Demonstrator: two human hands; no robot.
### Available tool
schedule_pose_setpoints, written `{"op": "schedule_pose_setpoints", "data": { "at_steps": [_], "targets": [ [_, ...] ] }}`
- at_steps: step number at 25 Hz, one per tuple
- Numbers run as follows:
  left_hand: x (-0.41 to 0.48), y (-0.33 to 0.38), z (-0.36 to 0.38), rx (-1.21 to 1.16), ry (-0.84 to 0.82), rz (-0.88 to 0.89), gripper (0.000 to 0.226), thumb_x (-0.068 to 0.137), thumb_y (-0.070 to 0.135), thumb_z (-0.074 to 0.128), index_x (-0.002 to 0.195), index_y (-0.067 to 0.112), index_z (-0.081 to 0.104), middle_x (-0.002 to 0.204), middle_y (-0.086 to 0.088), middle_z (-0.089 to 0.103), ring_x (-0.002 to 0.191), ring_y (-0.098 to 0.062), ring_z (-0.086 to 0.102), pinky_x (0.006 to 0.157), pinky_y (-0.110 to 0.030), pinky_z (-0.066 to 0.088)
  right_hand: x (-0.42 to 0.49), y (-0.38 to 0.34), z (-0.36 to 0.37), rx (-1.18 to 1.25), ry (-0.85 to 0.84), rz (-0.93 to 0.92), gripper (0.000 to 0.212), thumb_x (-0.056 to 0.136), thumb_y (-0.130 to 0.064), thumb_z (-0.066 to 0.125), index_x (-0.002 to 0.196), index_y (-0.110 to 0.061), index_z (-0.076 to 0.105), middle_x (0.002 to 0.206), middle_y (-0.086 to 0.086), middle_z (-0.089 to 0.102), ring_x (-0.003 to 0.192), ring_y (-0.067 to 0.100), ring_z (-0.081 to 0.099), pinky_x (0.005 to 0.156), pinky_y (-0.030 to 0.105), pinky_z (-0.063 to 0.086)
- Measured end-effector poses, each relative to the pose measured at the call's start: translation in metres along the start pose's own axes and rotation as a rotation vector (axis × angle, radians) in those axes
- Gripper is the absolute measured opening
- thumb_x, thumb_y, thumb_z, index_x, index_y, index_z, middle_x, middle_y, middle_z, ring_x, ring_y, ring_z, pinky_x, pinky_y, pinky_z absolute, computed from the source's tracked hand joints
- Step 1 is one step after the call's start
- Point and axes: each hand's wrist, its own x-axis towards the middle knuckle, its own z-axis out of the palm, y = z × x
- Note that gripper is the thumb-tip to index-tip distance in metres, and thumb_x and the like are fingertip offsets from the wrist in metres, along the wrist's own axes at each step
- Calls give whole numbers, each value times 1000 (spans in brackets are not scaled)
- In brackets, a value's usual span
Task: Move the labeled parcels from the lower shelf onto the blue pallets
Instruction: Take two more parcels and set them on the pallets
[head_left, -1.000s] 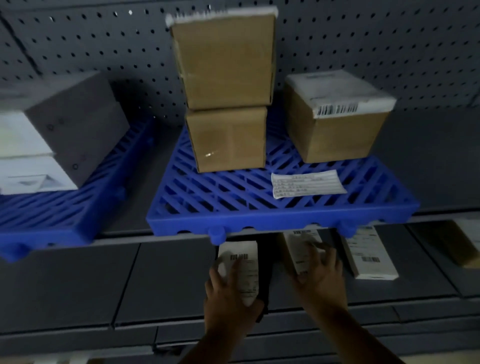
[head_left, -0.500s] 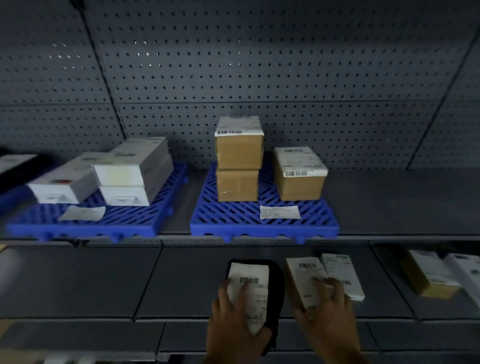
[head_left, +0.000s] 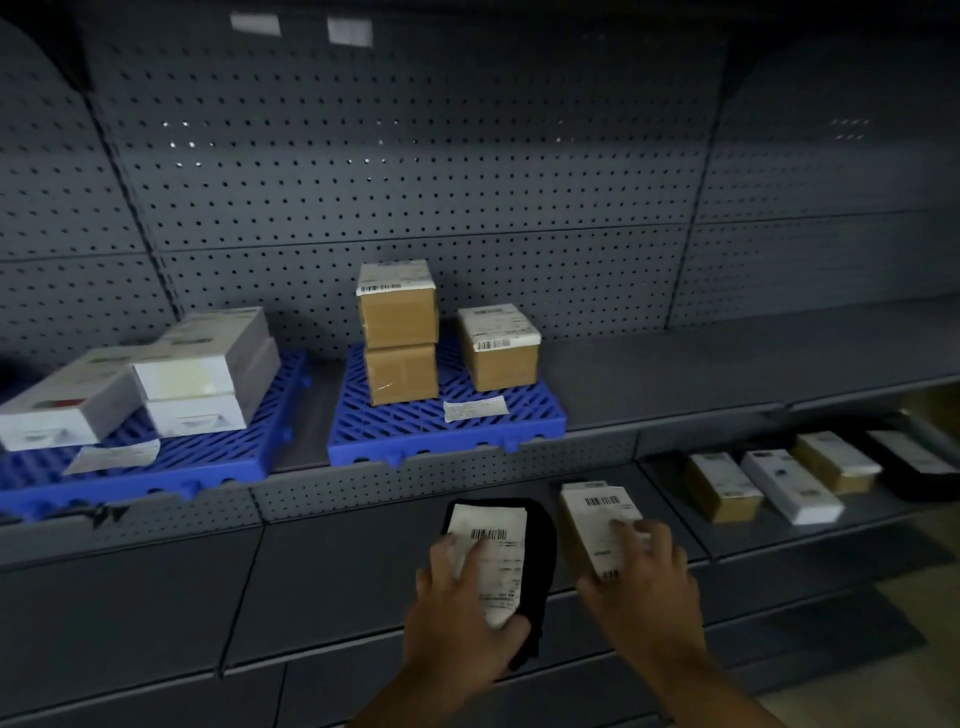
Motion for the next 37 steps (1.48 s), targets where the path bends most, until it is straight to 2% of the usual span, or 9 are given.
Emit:
{"op": "schedule_pose_setpoints", "data": {
  "at_steps": [5, 8, 11, 15, 22, 27, 32, 37],
  "targets": [
    [5, 48, -3, -45, -16, 213, 95, 65, 78, 47, 152, 44, 30, 153, 16, 10, 140, -19, 29, 108, -39, 42, -10, 28, -57, -117, 145, 119, 71, 74, -65, 63, 133, -28, 49, 134, 5, 39, 117, 35, 48, 88, 50, 51],
    [11, 81, -22, -73, 12, 339, 92, 68, 76, 47, 152, 41, 33, 152, 18, 14, 137, -19, 34, 103, -38, 43, -7, 37, -103, -176, 264, 166, 67, 76, -60, 68, 129, -22, 55, 132, 13, 45, 115, 41, 49, 86, 51, 50],
    [18, 103, -58, -69, 97, 433, 90, 69, 78, 46, 151, 42, 34, 152, 19, 19, 133, -19, 41, 96, -38, 47, 8, 29, -147, -143, 350, 148, 65, 79, -53, 71, 129, -15, 56, 130, 19, 46, 112, 45, 49, 86, 55, 50],
    [28, 92, -119, -96, 205, 467, 91, 71, 80, 46, 152, 42, 35, 152, 19, 22, 138, -15, 35, 102, -37, 44, 36, -12, -178, -118, 382, 76, 67, 82, -58, 62, 135, -19, 49, 133, 17, 42, 113, 43, 47, 89, 55, 49],
    [15, 14, -210, -3, 408, 340, 89, 68, 82, 49, 148, 44, 43, 147, 22, 30, 131, -10, 44, 101, -36, 47, 109, -124, -164, 53, 390, -180, 68, 78, -55, 67, 132, -14, 57, 133, 20, 45, 115, 49, 47, 91, 61, 48],
    [-9, -38, -248, 84, 519, 170, 86, 69, 84, 47, 145, 43, 48, 145, 26, 34, 125, -6, 49, 94, -32, 52, 159, -184, -147, 75, 319, -325, 72, 81, -62, 57, 133, -12, 55, 132, 15, 43, 117, 46, 45, 91, 58, 47],
    [-21, -51, -267, 174, 589, 28, 92, 65, 89, 44, 141, 38, 54, 147, 24, 42, 122, -6, 56, 90, -33, 55, 186, -201, -126, 29, 276, -335, 75, 81, -65, 54, 132, -11, 55, 130, 18, 43, 115, 46, 45, 92, 56, 47],
    [-20, -48, -266, 171, 622, -43, 89, 66, 87, 47, 138, 35, 57, 144, 22, 49, 122, -7, 58, 91, -35, 57, 198, -200, -117, 41, 284, -372, 72, 82, -65, 54, 130, -11, 57, 125, 20, 45, 110, 47, 49, 88, 57, 48]
  ]
}}
